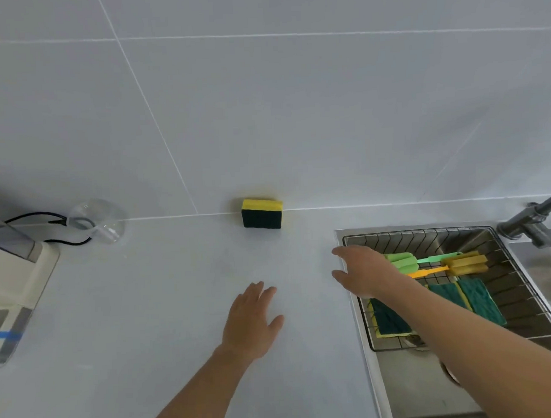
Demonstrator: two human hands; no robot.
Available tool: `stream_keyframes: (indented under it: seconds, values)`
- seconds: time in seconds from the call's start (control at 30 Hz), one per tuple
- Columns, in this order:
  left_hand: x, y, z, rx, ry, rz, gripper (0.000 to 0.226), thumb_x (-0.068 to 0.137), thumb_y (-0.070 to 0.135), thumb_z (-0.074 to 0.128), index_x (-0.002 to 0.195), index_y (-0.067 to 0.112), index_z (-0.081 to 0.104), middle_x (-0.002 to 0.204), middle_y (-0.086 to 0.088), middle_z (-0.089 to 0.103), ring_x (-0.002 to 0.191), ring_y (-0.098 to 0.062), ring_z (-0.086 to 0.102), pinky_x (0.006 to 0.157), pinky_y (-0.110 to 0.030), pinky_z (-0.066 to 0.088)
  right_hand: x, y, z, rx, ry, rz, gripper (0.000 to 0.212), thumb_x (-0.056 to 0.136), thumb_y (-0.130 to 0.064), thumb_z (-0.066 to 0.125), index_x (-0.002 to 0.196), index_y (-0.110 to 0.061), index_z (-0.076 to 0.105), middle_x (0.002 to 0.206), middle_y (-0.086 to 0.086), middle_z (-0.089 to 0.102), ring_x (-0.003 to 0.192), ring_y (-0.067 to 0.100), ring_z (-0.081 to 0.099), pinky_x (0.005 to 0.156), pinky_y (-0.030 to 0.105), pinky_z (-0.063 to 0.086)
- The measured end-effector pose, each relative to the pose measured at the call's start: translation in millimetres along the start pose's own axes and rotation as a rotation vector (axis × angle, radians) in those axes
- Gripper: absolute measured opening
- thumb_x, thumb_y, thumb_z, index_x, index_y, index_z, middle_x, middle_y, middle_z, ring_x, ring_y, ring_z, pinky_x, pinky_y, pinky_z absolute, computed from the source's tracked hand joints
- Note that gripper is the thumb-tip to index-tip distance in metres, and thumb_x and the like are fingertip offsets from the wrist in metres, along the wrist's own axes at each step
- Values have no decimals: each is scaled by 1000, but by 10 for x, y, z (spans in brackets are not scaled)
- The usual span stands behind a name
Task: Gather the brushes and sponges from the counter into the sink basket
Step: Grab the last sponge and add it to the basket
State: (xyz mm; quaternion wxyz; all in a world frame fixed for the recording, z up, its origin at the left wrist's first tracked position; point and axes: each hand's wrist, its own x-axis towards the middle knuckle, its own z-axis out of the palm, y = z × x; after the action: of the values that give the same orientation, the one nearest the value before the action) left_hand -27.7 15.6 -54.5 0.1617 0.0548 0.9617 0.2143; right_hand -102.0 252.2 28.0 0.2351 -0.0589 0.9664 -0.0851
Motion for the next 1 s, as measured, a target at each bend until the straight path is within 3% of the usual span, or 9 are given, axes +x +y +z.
stream_keyframes:
  seconds: [0.1,0.2,0.33,0.47,0.57,0.7,0.87,1.0]
  values:
    - [83,77,190,99,21,14,65,95,54,32,151,33,7,163,3,-3,149,-17,-6,121,-39,-6,178,-51,-76,-20,-2,-21,59,100,-37,46,153,-20,30,155,3,41,141,24,38,112,38,35]
    - [142,119,336,165,32,14,71,90,64,24,150,37,-2,162,4,-10,149,-21,-7,118,-46,-11,357,-96,-139,-25,-3,-51,60,99,-38,46,154,-20,29,156,4,39,142,25,37,114,41,35]
    - [237,362,486,191,0,47,70,89,67,21,150,31,19,161,-3,16,146,-28,21,117,-53,4,599,-138,-234,-31,-2,-70,60,100,-37,46,154,-19,27,156,4,37,142,25,37,114,41,35]
    - [361,578,627,182,-21,46,73,89,69,10,151,32,19,160,-4,21,146,-30,22,116,-59,12,787,-155,-311,-26,2,-74,59,100,-35,47,153,-17,27,153,8,41,140,27,39,112,41,36]
    - [391,576,715,175,-37,45,71,90,68,18,151,32,15,161,-4,14,148,-29,15,115,-57,4,902,-170,-343,-16,10,-87,60,100,-34,47,154,-16,26,151,8,43,142,26,36,112,41,35]
    - [399,561,749,180,-3,63,71,91,68,14,152,32,12,162,-3,8,149,-28,8,114,-55,0,1030,-204,-332,19,18,-111,58,99,-32,48,151,-16,30,146,9,46,134,29,44,107,44,40]
    - [413,559,735,188,4,68,72,90,68,9,152,32,7,162,-3,3,149,-27,3,117,-57,-2,1181,-320,-317,75,72,-187,69,96,-34,55,154,-20,21,141,7,48,123,29,52,99,45,47]
    - [412,584,715,174,-8,76,72,90,68,11,151,34,-3,161,0,-13,148,-25,-13,116,-54,-11,1303,-457,-295,105,96,-249,76,94,-34,59,156,-23,17,144,6,47,123,29,53,97,42,48]
